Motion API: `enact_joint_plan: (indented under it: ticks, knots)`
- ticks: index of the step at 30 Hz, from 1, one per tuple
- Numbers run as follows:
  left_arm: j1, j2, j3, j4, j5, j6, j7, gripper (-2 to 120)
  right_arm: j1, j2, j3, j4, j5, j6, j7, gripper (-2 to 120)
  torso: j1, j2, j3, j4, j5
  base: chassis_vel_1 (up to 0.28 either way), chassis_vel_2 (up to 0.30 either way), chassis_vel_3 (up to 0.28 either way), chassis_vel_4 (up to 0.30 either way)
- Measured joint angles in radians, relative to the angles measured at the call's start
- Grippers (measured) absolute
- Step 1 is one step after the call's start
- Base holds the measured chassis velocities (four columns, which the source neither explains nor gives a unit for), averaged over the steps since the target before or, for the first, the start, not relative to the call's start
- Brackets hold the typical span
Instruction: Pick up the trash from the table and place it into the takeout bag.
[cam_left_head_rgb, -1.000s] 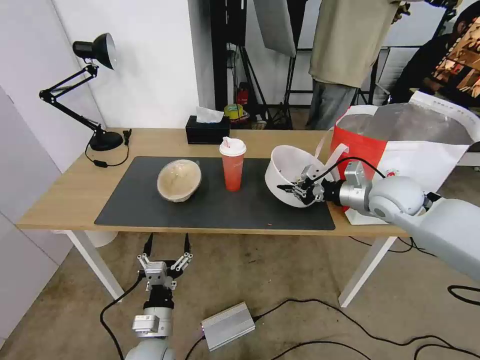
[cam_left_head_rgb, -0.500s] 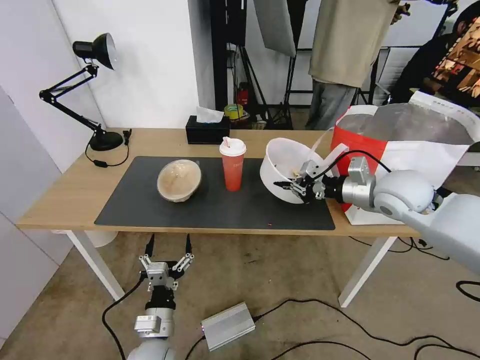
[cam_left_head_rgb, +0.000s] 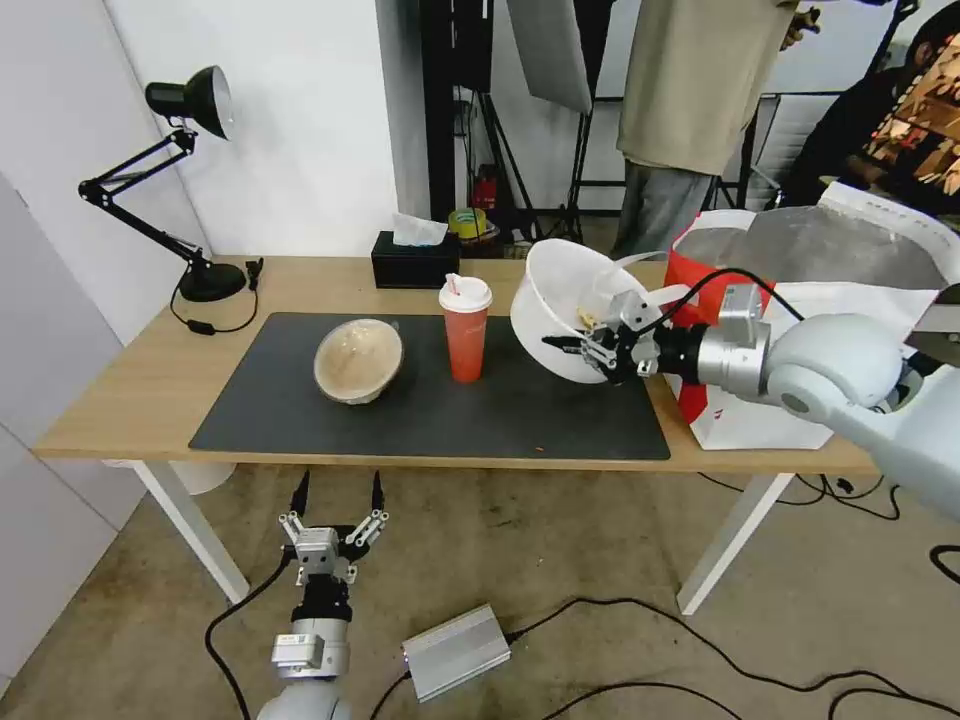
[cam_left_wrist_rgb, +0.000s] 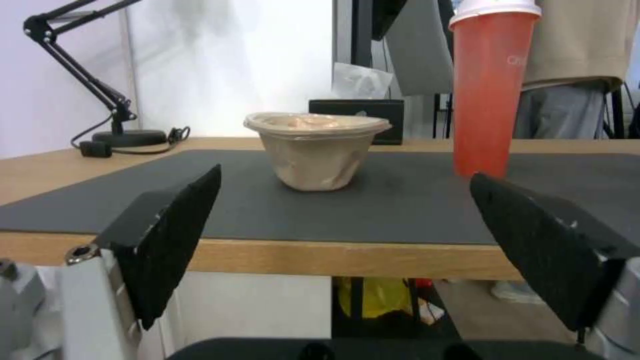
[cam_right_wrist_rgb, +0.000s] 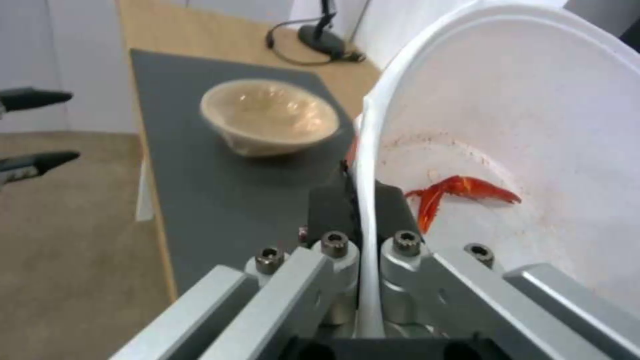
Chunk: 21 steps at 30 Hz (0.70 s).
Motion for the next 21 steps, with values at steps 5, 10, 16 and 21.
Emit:
enact_joint_plan:
  ticks: [5,10,16,21]
  knots:
    - [-0.004,0.004,0.002,0.0,0.0,0.0,0.0,100,0.028,-0.023,0.034,-0.004,0.021,0.003,-0.002,0,0.0,0.0,0.0,0.0,0.0,0.0,0.0,0.0,0.0]
    - [-0.007,0.014,0.003,-0.001,0.0,0.0,0.001,100,0.033,-0.052,0.081,-0.004,0.038,0.004,-0.005,0,0.0,0.0,0.0,0.0,-0.0001,0.0,0.0,0.0,0.0]
    - [-0.007,0.04,0.006,-0.009,-0.006,0.0,0.002,100,-0.022,-0.089,0.188,-0.002,0.048,0.005,-0.008,0,0.0,0.0,0.0,0.0,-0.0001,0.0,0.0,0.0,0.0]
    - [-0.001,0.072,0.004,-0.025,-0.022,0.0,0.011,100,-0.111,-0.129,0.303,0.002,0.059,0.009,-0.014,0,0.0,0.0,0.0,0.0,0.0,0.0,0.0,0.0,0.0]
